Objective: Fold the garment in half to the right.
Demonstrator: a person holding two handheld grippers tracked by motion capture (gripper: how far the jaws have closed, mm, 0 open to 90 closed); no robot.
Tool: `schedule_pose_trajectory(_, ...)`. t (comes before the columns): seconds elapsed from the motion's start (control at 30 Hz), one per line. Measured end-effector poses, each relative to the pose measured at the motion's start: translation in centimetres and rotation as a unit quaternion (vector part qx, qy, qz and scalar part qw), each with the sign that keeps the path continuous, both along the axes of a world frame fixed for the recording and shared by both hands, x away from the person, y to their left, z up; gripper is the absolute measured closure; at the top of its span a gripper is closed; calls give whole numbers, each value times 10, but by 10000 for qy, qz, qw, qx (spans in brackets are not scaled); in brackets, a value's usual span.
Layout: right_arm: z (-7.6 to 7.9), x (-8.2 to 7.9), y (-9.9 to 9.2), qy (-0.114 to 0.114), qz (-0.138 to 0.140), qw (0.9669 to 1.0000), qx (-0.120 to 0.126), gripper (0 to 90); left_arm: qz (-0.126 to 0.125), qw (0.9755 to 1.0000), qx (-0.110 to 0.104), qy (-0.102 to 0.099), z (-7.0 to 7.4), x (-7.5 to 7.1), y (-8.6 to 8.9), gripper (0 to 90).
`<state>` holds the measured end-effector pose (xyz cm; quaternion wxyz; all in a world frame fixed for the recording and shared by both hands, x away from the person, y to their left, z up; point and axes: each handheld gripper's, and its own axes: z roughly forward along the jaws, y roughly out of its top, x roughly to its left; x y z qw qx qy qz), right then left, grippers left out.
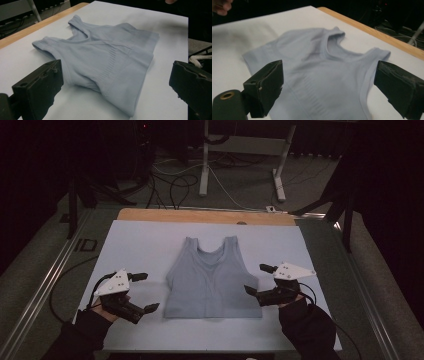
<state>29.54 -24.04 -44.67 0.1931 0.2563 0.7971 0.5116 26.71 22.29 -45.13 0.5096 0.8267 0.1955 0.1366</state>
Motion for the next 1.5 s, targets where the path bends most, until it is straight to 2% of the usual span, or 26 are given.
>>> schedule_pose_trajectory(0.3,15,17,19,-129,149,9998,-45,91,-22,10000,63,66,7,2,-9,1)
schedule_pose_trajectory(0.53,24,32,38,-196,330,9993,-33,91,157,9998,76,102,7,6,-15,2)
schedule_pose_trajectory(0.57,25,37,43,-195,378,9991,-49,91,182,9997,162,99,7,6,-17,1)
schedule_pose_trajectory(0.67,25,44,50,-209,408,9989,-73,91,217,9995,170,124,7,6,-19,1)
schedule_pose_trajectory(0.8,24,51,59,-249,432,9987,-119,91,543,9981,269,143,2,6,-22,1)
schedule_pose_trajectory(0.97,25,61,71,-229,520,9984,-83,91,555,9977,304,231,-3,6,-27,1)
schedule_pose_trajectory(1.07,26,65,76,-251,544,9982,-87,91,644,9970,326,269,-5,6,-32,1)
schedule_pose_trajectory(1.13,27,69,83,-237,576,9980,-117,91,737,9961,418,227,-6,4,-36,1)
schedule_pose_trajectory(1.2,27,75,90,-229,635,9977,-107,91,839,9954,389,250,-7,3,-39,1)
schedule_pose_trajectory(1.27,27,79,95,-199,657,9976,-73,91,941,9941,457,296,-9,2,-42,1)
schedule_pose_trajectory(1.5,26,95,119,-155,751,9970,-92,91,987,9927,522,445,-18,3,-48,2)
